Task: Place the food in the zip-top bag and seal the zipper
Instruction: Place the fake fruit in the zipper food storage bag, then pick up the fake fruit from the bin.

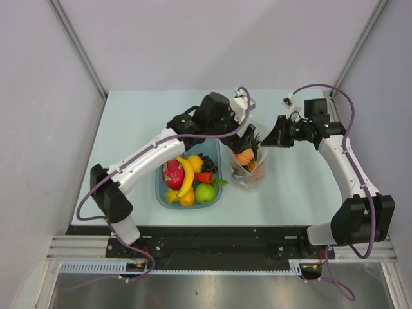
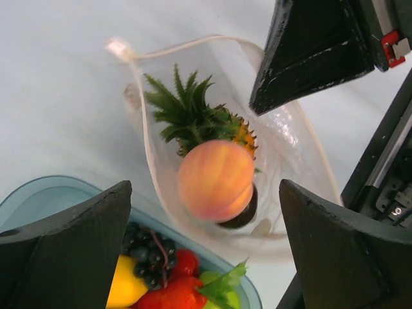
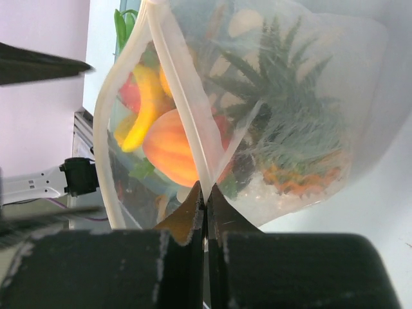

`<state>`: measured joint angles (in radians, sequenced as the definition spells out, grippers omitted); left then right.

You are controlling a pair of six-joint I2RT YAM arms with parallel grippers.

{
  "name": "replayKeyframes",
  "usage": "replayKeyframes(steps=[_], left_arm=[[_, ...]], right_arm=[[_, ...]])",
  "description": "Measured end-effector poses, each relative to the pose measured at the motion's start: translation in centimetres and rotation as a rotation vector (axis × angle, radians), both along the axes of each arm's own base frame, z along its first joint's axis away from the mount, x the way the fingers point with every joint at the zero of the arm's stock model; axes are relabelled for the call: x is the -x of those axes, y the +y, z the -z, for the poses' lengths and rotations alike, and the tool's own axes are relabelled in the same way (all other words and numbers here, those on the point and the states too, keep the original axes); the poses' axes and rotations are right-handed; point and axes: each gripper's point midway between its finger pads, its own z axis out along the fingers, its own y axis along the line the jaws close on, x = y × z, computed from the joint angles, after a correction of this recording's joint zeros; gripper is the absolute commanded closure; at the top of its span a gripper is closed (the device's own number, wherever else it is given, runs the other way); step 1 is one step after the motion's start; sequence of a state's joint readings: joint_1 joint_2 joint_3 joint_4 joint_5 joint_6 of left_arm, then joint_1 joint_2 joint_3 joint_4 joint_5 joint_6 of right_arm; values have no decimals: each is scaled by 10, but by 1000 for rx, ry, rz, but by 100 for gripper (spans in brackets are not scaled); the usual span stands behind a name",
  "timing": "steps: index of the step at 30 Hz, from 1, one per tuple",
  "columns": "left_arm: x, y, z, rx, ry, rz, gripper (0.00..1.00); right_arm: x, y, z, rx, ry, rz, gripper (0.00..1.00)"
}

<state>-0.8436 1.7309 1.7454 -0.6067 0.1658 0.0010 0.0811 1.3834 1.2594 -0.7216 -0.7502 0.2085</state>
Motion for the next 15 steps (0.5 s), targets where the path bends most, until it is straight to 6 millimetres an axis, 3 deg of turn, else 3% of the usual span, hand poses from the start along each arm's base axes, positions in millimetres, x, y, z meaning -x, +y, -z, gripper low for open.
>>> replayKeyframes(steps=[2,5,7,9,13,15], left_arm=[[-4,18,-11,31,-4,-12,0],[-12,68,-19,66,-46,-4,0],[-4,113,-4,40,-76,31,0],[13,136,14,-4,-115,103,2],[60,143,68,-97,-148,377,8],[69,141,90,-130,-145,461,12]], right_arm=[[0,0,0,0,0,0,100],[0,0,0,0,-1,0,100],[0,0,-1,-1,-2,-1,100],[0,0,-1,-2,-2,-2,100],[0,1,-2,-3,-4,-3,100],[0,1,-2,-3,-6,-5,100]])
